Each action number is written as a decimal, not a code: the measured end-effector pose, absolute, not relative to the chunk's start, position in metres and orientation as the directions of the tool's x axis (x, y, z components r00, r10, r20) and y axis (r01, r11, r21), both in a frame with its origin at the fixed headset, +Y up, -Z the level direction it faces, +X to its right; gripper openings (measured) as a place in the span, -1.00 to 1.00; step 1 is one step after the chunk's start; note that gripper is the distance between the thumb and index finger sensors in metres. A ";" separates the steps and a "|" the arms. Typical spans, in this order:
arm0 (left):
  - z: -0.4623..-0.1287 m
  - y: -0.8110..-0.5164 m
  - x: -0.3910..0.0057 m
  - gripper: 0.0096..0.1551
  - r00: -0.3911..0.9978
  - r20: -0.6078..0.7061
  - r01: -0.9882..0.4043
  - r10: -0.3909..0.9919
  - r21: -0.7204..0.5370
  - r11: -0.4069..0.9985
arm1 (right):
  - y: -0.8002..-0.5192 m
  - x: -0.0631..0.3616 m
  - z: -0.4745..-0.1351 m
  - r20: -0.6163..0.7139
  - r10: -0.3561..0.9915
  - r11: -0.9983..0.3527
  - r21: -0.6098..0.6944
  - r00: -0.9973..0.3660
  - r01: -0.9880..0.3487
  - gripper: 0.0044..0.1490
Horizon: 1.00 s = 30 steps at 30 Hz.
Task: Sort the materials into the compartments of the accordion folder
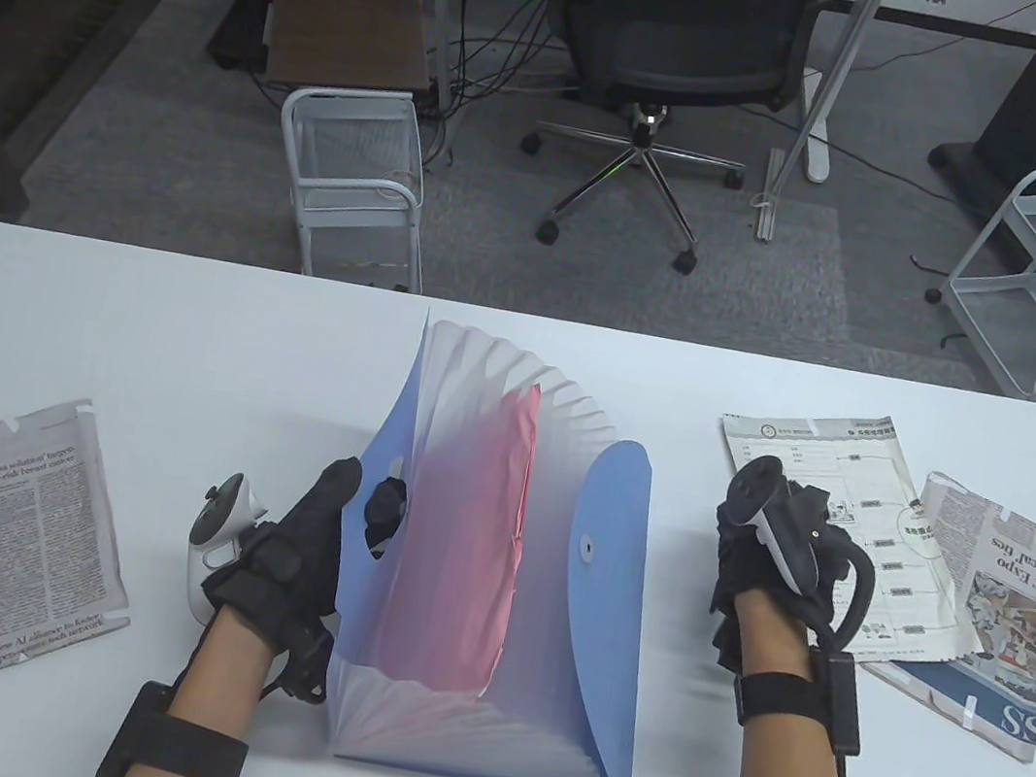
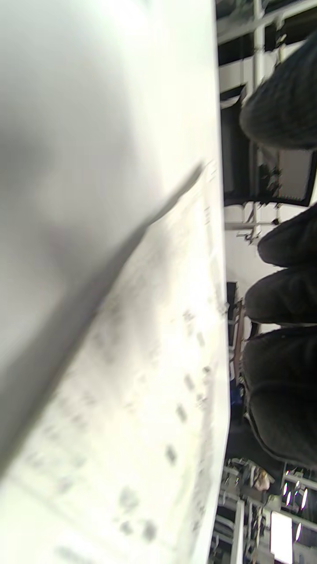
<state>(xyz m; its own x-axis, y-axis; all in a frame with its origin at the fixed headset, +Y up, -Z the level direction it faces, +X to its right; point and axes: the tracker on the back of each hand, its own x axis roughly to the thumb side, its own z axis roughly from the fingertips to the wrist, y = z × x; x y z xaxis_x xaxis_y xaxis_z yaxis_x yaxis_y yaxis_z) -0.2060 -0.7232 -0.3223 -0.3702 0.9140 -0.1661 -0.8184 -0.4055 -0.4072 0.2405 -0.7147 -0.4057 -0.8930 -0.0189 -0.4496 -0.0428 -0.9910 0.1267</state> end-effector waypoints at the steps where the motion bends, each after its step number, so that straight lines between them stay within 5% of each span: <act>1: -0.322 -0.723 -0.206 -0.19 -0.369 -0.165 -0.819 0.914 -0.407 -0.405 | -0.720 0.243 -0.406 -0.457 -0.020 -0.990 0.131 -0.889 -0.045 0.01; 8: -0.322 -0.723 -0.206 -0.20 -0.370 -0.168 -0.818 0.914 -0.408 -0.406 | -0.752 0.253 -0.412 -0.499 -0.079 -0.978 0.205 -0.863 -0.028 -0.01; 22: -0.323 -0.724 -0.204 -0.19 -0.367 -0.168 -0.819 0.915 -0.409 -0.403 | -0.751 0.221 -0.421 -0.417 -0.239 -0.967 0.188 -0.877 0.174 -0.54; 30: -0.323 -0.724 -0.204 -0.20 -0.369 -0.168 -0.817 0.914 -0.409 -0.405 | -0.747 0.225 -0.416 -0.424 -0.276 -0.954 0.233 -0.863 0.191 -0.53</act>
